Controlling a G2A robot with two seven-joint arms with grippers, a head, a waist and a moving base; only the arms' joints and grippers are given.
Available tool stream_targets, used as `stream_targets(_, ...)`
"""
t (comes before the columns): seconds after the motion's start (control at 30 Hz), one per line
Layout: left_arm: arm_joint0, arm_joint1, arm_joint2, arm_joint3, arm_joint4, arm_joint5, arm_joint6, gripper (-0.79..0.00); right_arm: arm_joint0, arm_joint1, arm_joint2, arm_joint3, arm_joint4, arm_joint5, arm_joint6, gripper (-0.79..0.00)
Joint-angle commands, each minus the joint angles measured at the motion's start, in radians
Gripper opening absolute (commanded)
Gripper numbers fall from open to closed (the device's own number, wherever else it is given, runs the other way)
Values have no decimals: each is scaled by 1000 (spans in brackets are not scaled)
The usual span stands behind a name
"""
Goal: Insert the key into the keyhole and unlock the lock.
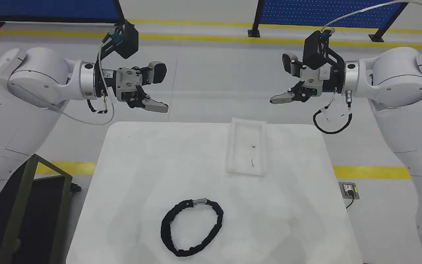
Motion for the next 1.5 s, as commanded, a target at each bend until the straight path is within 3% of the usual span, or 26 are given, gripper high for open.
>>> stream_targets(0.0, 0, 0, 0, 0, 0, 0, 0, -1, 0, 0, 0, 0, 0, 0, 0, -1)
stream_targets(1.23, 0, 0, 0, 0, 0, 0, 0, 0, 0, 0, 0, 0, 0, 0, 0, -1)
stream_targets(1.47, 0, 0, 0, 0, 0, 0, 0, 0, -67, 11, 11, 9, -35, 48, -36, 0)
